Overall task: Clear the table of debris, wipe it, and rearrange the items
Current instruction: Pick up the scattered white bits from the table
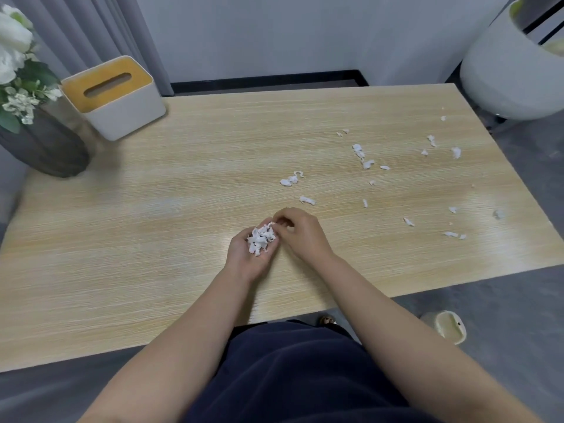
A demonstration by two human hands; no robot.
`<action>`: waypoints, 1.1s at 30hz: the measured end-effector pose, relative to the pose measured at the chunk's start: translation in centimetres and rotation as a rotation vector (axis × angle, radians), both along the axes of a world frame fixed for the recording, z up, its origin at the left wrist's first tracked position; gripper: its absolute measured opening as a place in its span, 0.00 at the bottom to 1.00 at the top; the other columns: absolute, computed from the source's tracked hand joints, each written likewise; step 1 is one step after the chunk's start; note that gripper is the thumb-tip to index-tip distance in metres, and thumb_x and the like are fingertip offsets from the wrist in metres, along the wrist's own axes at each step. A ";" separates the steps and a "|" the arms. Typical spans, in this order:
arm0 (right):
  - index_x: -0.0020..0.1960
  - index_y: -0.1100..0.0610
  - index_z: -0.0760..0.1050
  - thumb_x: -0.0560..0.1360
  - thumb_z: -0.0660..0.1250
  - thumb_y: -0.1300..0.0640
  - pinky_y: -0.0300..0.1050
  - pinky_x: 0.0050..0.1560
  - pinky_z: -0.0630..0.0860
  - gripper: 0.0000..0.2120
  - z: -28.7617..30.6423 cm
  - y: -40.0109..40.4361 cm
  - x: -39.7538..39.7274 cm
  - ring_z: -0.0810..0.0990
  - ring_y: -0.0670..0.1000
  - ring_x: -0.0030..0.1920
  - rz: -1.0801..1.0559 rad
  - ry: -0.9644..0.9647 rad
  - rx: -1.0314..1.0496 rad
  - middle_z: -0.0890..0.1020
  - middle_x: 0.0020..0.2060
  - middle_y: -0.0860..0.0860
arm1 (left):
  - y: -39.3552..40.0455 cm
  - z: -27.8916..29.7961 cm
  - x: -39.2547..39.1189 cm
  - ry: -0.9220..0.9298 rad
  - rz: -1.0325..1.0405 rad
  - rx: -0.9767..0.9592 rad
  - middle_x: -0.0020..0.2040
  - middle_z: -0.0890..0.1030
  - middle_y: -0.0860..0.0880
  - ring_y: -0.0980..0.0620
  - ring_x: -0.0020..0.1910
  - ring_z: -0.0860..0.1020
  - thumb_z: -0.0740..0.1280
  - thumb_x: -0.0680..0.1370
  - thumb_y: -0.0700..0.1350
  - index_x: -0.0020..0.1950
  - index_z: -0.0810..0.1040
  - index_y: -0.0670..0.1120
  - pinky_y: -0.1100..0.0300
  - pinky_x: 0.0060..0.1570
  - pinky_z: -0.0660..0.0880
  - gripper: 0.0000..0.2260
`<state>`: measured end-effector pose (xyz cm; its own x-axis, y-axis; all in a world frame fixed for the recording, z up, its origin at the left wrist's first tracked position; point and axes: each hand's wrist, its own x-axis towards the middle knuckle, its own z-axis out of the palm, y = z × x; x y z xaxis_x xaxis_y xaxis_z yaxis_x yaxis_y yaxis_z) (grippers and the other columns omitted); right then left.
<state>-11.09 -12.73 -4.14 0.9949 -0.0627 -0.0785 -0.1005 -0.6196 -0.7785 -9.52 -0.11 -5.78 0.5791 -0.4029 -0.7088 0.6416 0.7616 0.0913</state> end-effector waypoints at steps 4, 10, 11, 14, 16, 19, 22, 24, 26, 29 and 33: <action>0.48 0.57 0.79 0.73 0.68 0.60 0.45 0.49 0.72 0.05 0.3 0.9 -0.9 0.77 0.51 0.47 0.122 0.014 -0.084 0.81 0.43 0.52 | -0.2 0.1 0.6 -0.026 -0.018 0.017 0.38 0.83 0.41 0.48 0.35 0.82 0.53 0.79 0.39 0.49 0.77 0.36 0.64 0.37 0.77 0.14; 0.48 0.59 0.80 0.72 0.68 0.60 0.48 0.51 0.70 0.06 0.1 2.0 -1.3 0.75 0.54 0.46 0.104 -0.038 -0.159 0.80 0.43 0.54 | 0.8 -0.2 1.5 -0.050 -0.086 0.011 0.43 0.83 0.41 0.47 0.38 0.82 0.51 0.79 0.41 0.51 0.77 0.37 0.62 0.36 0.77 0.16; 0.49 0.59 0.80 0.73 0.68 0.60 0.46 0.51 0.70 0.06 0.1 2.3 -1.4 0.75 0.53 0.47 0.073 -0.039 -0.132 0.80 0.43 0.53 | 1.2 -0.2 1.5 -0.053 -0.100 0.013 0.43 0.83 0.41 0.47 0.40 0.82 0.52 0.79 0.41 0.51 0.77 0.37 0.62 0.37 0.78 0.15; 0.52 0.58 0.80 0.74 0.68 0.59 0.44 0.52 0.70 0.08 0.2 3.1 -1.8 0.75 0.50 0.49 0.012 -0.026 -0.077 0.79 0.45 0.53 | 2.4 0.2 1.9 -0.047 -0.115 0.035 0.47 0.81 0.41 0.46 0.44 0.80 0.52 0.79 0.40 0.53 0.76 0.36 0.59 0.38 0.80 0.15; 0.53 0.57 0.79 0.74 0.68 0.57 0.44 0.52 0.71 0.08 0.3 3.2 -1.8 0.76 0.49 0.48 -0.043 -0.031 -0.072 0.79 0.45 0.51 | 2.9 0.5 2.4 -0.034 -0.131 0.057 0.48 0.81 0.40 0.45 0.44 0.81 0.52 0.80 0.41 0.53 0.76 0.36 0.55 0.40 0.80 0.15; 0.53 0.58 0.79 0.74 0.68 0.59 0.41 0.50 0.72 0.08 0.8 2.6 -1.4 0.76 0.47 0.45 -0.178 -0.040 -0.051 0.79 0.46 0.51 | 3.3 0.6 2.8 -0.017 -0.164 0.087 0.47 0.82 0.40 0.43 0.39 0.83 0.51 0.80 0.41 0.51 0.77 0.35 0.49 0.45 0.78 0.17; 0.53 0.60 0.79 0.74 0.68 0.61 0.39 0.49 0.71 0.08 0.7 0.5 -0.1 0.77 0.49 0.45 -0.252 -0.039 -0.086 0.80 0.47 0.53 | 2.6 0.6 3.4 0.007 -0.145 0.099 0.44 0.82 0.39 0.42 0.37 0.83 0.51 0.80 0.41 0.50 0.77 0.34 0.47 0.45 0.77 0.17; 0.54 0.60 0.79 0.74 0.67 0.62 0.37 0.49 0.69 0.09 0.3 -1.5 1.2 0.78 0.51 0.47 -0.287 -0.006 -0.126 0.79 0.48 0.55 | 1.9 0.6 3.8 0.011 -0.119 0.083 0.43 0.82 0.39 0.41 0.37 0.83 0.51 0.80 0.41 0.50 0.77 0.33 0.47 0.44 0.78 0.17; 0.55 0.60 0.78 0.74 0.67 0.61 0.39 0.50 0.69 0.10 -0.3 -3.7 2.6 0.78 0.53 0.49 -0.320 0.043 -0.162 0.79 0.50 0.55 | 1.1 0.7 4.1 0.005 -0.105 0.071 0.44 0.82 0.40 0.42 0.39 0.83 0.51 0.80 0.41 0.50 0.77 0.34 0.49 0.43 0.79 0.17; 0.58 0.60 0.77 0.74 0.67 0.60 0.46 0.54 0.72 0.12 -1.5 -6.2 4.8 0.76 0.55 0.53 -0.271 0.124 -0.216 0.77 0.54 0.56 | -0.5 0.9 4.5 0.010 -0.070 0.074 0.46 0.82 0.40 0.42 0.46 0.80 0.52 0.80 0.41 0.51 0.77 0.34 0.47 0.43 0.78 0.16; 0.59 0.59 0.76 0.74 0.66 0.58 0.49 0.54 0.73 0.14 -3.0 -7.8 6.4 0.73 0.56 0.57 -0.061 0.193 -0.330 0.75 0.56 0.55 | -2.6 1.2 4.9 0.032 0.032 0.074 0.47 0.81 0.39 0.42 0.49 0.78 0.52 0.80 0.40 0.52 0.77 0.33 0.47 0.44 0.78 0.16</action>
